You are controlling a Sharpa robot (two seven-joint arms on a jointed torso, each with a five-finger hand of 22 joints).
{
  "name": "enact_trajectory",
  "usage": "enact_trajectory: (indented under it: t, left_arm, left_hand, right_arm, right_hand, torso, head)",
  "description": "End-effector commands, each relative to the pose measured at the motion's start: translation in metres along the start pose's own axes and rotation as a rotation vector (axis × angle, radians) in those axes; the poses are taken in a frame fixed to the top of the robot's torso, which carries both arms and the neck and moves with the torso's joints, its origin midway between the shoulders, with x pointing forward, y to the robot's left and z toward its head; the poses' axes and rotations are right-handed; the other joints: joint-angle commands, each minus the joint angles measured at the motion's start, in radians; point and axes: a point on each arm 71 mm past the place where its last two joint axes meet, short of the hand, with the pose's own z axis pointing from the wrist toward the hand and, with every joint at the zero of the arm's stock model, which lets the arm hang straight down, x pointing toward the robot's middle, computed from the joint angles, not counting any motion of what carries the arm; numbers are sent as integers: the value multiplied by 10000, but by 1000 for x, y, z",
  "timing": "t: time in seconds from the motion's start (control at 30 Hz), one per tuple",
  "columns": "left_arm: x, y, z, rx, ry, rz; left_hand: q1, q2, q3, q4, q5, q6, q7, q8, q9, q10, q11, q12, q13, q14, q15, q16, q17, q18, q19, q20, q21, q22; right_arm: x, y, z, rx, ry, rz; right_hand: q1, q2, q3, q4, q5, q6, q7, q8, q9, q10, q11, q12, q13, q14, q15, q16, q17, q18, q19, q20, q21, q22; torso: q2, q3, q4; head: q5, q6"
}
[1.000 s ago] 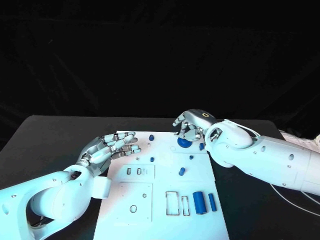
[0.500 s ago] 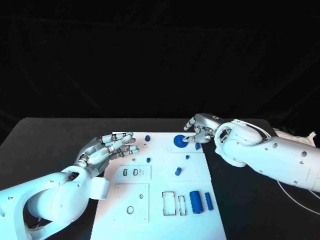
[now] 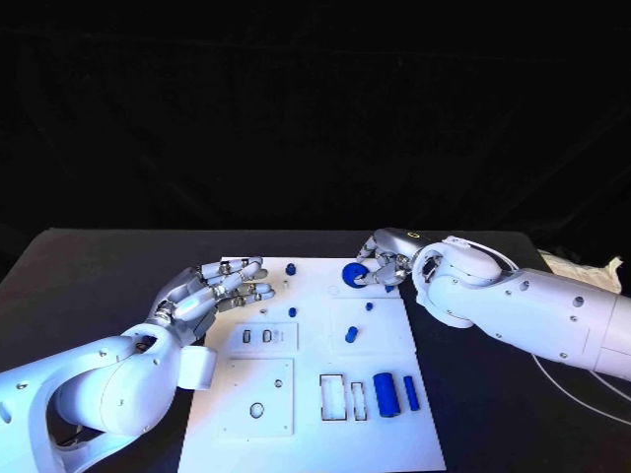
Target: Assemble the parts on the task board
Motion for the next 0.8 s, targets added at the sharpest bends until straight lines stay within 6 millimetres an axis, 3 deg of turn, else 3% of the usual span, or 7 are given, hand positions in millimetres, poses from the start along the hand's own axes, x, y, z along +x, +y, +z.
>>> enact_trajectory:
  t: [0.03, 0.43, 0.8]
  left_arm:
    - [2, -1, 1, 48, 175, -96]
    - [2, -1, 1, 35, 179, -98]
    - [2, -1, 1, 12, 181, -99]
  left_hand:
    - [0, 77, 2, -69, -46, -55, 179, -47, -11, -75, -19, -66, -8, 91, -11, -41, 17, 130, 78, -7, 58, -17]
    - [0, 77, 2, -69, -46, -55, 179, -47, -11, -75, -19, -66, -8, 91, -11, -41, 17, 130, 78, -7, 58, -17]
    - [-2, 83, 3, -81, -46, -57, 175, -54, -10, -75, -22, -72, -6, 92, -11, -55, 16, 129, 82, -8, 56, -23]
  right_arm:
    - [3, 1, 1, 10, 153, -388]
    - [7, 1, 5, 39, 427, -506]
    - [11, -1, 8, 87, 738, -606]
  right_hand:
    - [107, 31, -23, -22, -10, 28, 30, 52, 12, 61, 3, 75, 79, 641, 65, 75, 253, -100, 7, 39, 53, 26]
    - [158, 146, -29, -39, 16, 179, 9, 148, 39, 181, -11, 362, 382, 651, 59, 129, 341, -117, 35, 37, 115, 130]
    - [147, 298, -25, -23, 26, 341, -16, 230, 60, 257, -29, 543, 583, 665, 47, 187, 440, -136, 65, 33, 179, 244]
  torso:
    - [-2, -8, 12]
    - [13, 0, -14]
    - [16, 3, -20]
  head:
    - [-14, -45]
    - [40, -63]
    - [10, -93]
